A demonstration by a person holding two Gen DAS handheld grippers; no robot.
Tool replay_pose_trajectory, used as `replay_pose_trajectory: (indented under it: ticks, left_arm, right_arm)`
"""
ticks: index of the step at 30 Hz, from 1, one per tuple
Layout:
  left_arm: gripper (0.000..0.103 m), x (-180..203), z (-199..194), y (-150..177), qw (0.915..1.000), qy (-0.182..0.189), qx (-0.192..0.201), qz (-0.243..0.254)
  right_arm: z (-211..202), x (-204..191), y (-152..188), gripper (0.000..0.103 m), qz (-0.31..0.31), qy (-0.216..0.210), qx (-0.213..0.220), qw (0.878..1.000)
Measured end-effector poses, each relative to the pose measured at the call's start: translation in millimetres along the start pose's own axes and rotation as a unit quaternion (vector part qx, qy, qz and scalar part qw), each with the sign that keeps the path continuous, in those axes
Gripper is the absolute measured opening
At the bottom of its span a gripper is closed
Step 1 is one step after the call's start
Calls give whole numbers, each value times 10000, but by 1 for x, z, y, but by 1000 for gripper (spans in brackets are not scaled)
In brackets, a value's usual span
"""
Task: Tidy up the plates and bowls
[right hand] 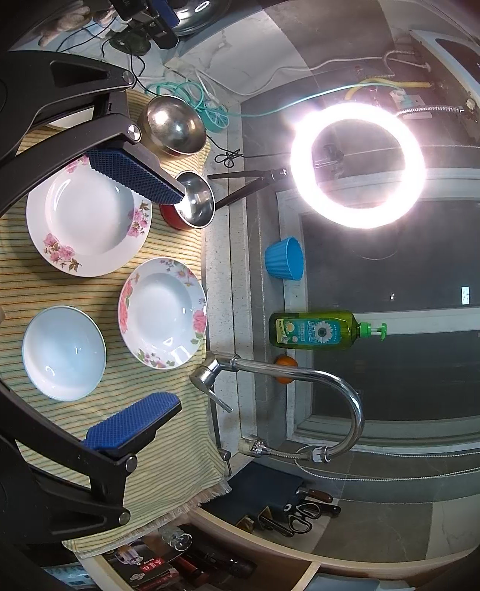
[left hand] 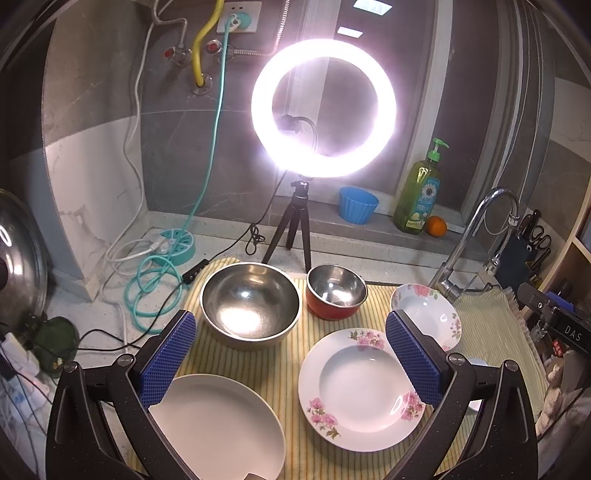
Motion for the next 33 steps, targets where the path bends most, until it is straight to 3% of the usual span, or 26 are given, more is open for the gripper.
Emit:
replay_pose_trajectory:
  ticks: [15,22,24,33]
  left_arm:
    - [102,-6,20,26,9985,100,-516,-124]
    - [89,-7,36,47,9950,278,-920,-280]
    - [87,-8,40,53,9932,351,-1052,-359]
    - [58,-2,60,83,9806,774,-1663,-696]
  right_arm:
    - [22,14,22,103,116,-175,-373,9991]
    - [31,17,42,102,294,-496,-700,9959]
    - [35,13,50,95,357,-675,-864,9933]
    - [60,-13,95,56,553,-1373,-1763,9731]
Point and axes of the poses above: each gripper's, at about its wrist camera, not at the fingertips, and z roughly the way its jaws point, x to its right, y to its underside, the point moved 8 cm from there along z, roughly the way its jaws point, and after that the axes turned 10 degrees about x, right-handed, at the moved point
